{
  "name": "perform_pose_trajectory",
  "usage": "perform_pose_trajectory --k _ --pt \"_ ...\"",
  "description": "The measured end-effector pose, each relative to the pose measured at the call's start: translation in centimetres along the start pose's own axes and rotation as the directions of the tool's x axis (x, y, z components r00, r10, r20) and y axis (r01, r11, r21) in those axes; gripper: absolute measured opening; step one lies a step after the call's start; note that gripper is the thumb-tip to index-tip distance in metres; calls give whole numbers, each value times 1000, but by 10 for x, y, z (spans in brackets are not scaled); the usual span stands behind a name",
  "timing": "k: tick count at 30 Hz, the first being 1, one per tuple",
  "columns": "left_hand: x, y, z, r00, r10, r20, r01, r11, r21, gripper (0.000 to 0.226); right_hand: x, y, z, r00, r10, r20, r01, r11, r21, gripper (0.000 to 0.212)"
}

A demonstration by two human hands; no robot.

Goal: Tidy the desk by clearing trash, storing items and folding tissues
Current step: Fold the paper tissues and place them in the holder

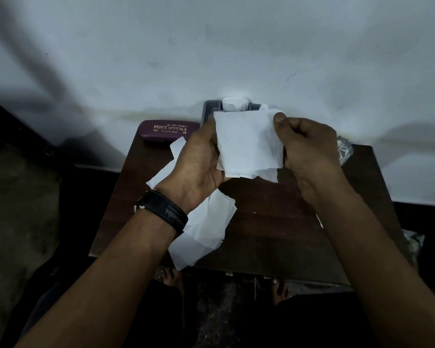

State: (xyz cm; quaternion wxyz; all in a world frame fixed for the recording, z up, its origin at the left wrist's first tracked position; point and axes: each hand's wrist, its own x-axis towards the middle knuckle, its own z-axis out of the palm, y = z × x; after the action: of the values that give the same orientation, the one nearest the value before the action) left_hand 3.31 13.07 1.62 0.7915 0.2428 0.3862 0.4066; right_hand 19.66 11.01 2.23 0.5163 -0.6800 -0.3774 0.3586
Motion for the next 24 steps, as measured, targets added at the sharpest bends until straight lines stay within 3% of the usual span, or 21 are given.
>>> perform_pose_trajectory --k 4,7,10,13,15,17,20,24 --pt "1 2 1 997 6 82 -6 1000 2 61 0 3 3 997 -60 -47 59 998 -23 40" --pt "-1 -1 0 998 52 -28 -47 985 167 43 0 4 4 999 -26 -32 25 999 -22 34" --pt "1 -1 -7 980 161 -116 -129 962 241 40 -3 3 5 1000 13 11 -13 1000 12 31" --pt "0 12 -13 967 215 -134 -184 960 210 35 -4 0 7 982 113 152 -106 993 -54 36" --pt "-3 20 -17 965 219 -141 -187 959 213 29 -7 -6 7 898 258 356 -277 961 1 52" --pt "-5 23 -19 968 214 -130 -182 958 223 29 -11 -10 8 826 307 473 -382 921 70 46" --pt "-5 23 -23 980 188 -62 -169 958 230 32 -16 -7 12 834 292 468 -361 930 64 41" --pt "-5 20 -24 985 169 -36 -153 948 280 37 -18 -5 17 860 239 451 -358 912 200 26"
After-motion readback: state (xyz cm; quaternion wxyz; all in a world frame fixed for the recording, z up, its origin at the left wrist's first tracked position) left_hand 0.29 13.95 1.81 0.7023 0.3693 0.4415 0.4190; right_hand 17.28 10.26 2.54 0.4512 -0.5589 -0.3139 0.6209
